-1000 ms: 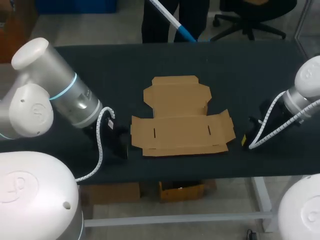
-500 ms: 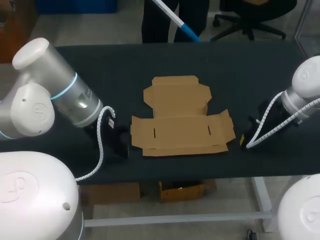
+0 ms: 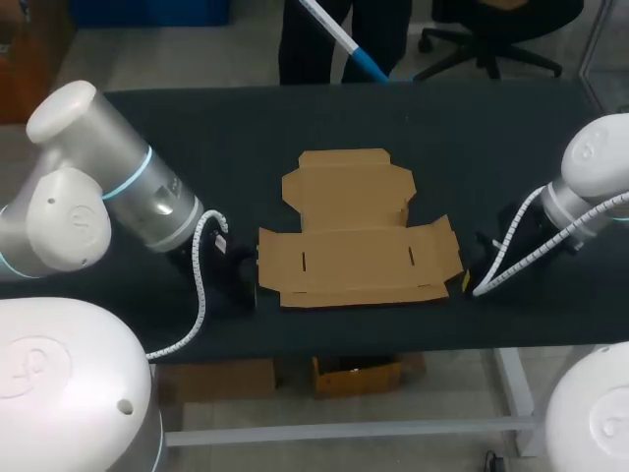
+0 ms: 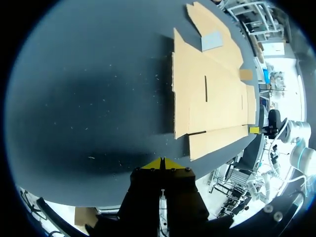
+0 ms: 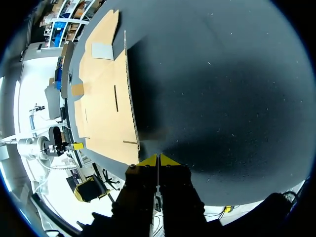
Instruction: Assemble the packaging by folding the flat box into shape, placing the metal phone stand inside, and closing the box properly
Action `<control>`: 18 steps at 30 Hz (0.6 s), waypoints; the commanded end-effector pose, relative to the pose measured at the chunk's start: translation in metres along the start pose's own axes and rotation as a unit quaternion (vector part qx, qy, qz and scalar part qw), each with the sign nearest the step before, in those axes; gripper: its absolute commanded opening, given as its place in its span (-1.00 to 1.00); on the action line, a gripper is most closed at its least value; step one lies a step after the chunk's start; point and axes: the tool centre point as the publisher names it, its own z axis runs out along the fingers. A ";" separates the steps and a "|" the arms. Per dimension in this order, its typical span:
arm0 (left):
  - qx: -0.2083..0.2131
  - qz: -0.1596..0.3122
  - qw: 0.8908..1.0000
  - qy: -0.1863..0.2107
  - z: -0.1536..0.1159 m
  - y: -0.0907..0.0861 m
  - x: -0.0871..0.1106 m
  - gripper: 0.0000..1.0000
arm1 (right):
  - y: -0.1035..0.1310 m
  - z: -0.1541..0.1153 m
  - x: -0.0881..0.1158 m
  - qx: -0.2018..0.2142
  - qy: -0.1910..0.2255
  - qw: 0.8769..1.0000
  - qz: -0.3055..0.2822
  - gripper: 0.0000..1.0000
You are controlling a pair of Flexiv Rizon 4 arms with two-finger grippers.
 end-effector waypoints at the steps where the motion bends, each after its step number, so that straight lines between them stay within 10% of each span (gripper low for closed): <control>1: 0.000 -0.003 1.000 0.005 0.006 -0.002 0.000 -1.00 | 0.003 0.003 -0.002 0.005 0.010 1.000 -0.001 -1.00; 18: -0.006 -0.027 1.000 0.011 0.017 0.002 0.006 -1.00 | 0.002 0.012 0.006 0.006 0.025 1.000 -0.005 -1.00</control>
